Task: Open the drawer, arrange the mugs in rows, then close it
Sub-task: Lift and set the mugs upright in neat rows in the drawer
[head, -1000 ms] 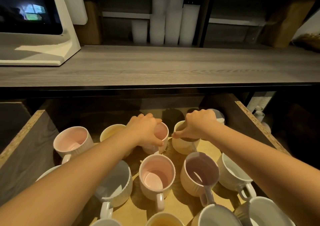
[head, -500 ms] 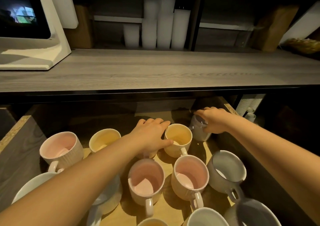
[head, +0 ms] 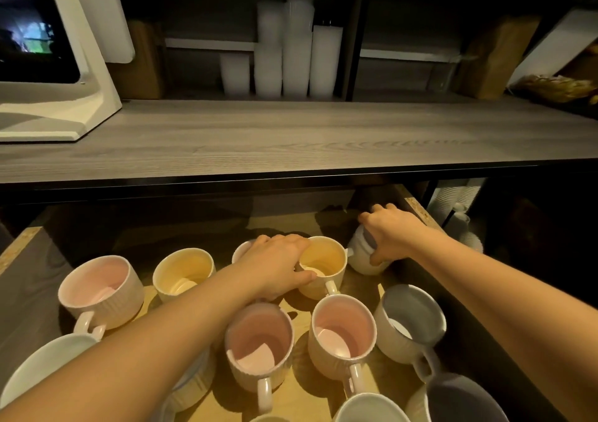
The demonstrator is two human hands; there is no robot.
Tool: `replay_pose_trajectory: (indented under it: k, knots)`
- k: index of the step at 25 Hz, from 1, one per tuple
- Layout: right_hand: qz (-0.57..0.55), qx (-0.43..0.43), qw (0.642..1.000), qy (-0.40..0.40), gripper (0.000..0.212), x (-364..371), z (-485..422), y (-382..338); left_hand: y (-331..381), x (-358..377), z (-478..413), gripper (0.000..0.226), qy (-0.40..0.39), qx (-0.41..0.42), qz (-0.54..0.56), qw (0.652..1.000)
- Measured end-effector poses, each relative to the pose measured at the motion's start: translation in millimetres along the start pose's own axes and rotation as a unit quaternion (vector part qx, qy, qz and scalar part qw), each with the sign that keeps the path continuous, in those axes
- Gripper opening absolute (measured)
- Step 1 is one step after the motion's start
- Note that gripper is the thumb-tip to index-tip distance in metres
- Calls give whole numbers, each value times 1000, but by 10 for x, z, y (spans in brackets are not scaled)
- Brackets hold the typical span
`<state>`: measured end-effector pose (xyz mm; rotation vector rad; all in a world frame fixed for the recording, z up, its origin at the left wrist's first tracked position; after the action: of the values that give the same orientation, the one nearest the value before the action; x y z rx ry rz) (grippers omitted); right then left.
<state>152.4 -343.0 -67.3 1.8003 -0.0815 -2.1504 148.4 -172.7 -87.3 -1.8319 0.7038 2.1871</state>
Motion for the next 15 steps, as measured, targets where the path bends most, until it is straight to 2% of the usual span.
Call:
replay_pose_trajectory:
  k: [2, 6, 10, 13, 15]
  knots:
    - [10, 7, 999, 38, 79, -72, 172, -41, 40, -26, 21, 62, -5, -2, 16, 1000]
    - [19, 18, 993, 119, 78, -354, 564, -60, 155, -182, 111, 62, 20, 1, 48, 999]
    - [-29, 12, 978, 207, 81, -614, 957, -61, 203, -349, 237, 62, 21, 5, 165, 986]
    - [-106, -33, 943, 313, 82, -758, 1166, -160, 226, -465, 307, 64, 12, 11, 308, 951]
    - [-149, -77, 913, 371, 83, -807, 1236, -239, 218, -513, 368, 68, -32, -1, 435, 900]
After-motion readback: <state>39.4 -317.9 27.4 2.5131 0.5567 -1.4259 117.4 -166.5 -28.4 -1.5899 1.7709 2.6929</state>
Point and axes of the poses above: each hand's wrist, its own z-axis away from the middle knuckle, its own x-axis out of the palm, y = z × x, the point moved 7 cm from there along -z, towards the middle knuckle, and after that the axes turned 11 degrees about -x, right-handed, at the moved point
